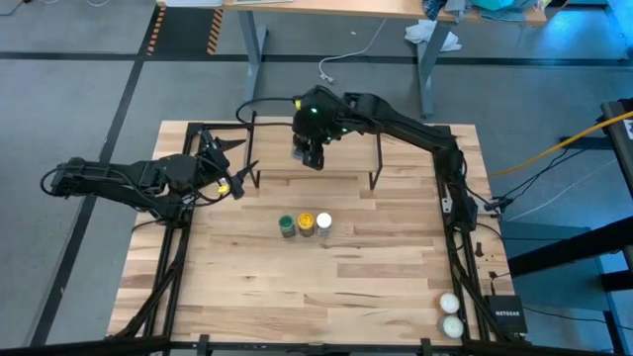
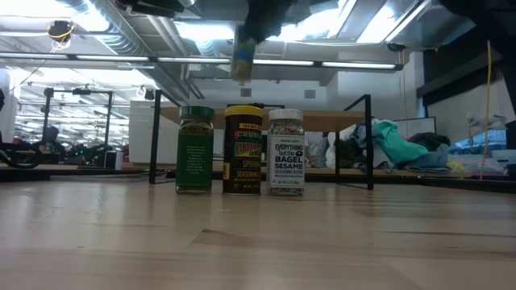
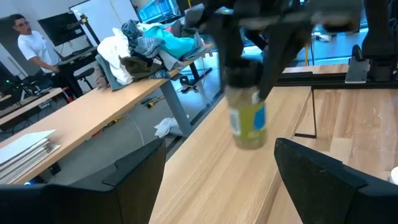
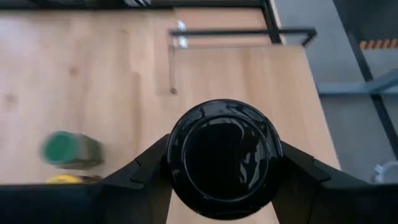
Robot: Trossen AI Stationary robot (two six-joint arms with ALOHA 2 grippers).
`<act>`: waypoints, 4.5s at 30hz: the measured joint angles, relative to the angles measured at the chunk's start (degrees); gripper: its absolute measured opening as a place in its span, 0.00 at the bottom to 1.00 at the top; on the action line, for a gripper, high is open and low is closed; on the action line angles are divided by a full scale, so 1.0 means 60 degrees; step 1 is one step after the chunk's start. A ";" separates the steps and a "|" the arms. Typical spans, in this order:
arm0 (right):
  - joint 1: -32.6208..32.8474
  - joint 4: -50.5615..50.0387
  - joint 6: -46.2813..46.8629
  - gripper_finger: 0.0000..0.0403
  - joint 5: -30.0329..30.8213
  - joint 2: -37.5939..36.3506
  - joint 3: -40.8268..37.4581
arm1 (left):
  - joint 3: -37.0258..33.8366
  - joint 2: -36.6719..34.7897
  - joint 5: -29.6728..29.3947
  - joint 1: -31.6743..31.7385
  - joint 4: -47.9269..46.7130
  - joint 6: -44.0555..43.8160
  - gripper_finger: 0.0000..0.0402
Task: Shelf spices
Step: Remove the black seasoning bottle from the shelf
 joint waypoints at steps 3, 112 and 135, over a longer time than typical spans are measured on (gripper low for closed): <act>0.0409 -0.0124 0.0386 0.51 -0.0012 -0.0472 0.0000 | 0.0000 0.0000 0.0000 0.0000 -0.0006 0.0000 0.73; 0.4872 0.7863 0.3052 0.58 0.1730 0.0060 -0.7317 | -0.0098 0.0233 0.0113 0.0667 -0.1024 -0.1055 0.73; 0.4854 0.6482 0.3075 0.58 0.1828 0.0388 -0.6699 | -0.0098 0.0237 0.0113 0.0667 -0.1013 -0.1124 0.73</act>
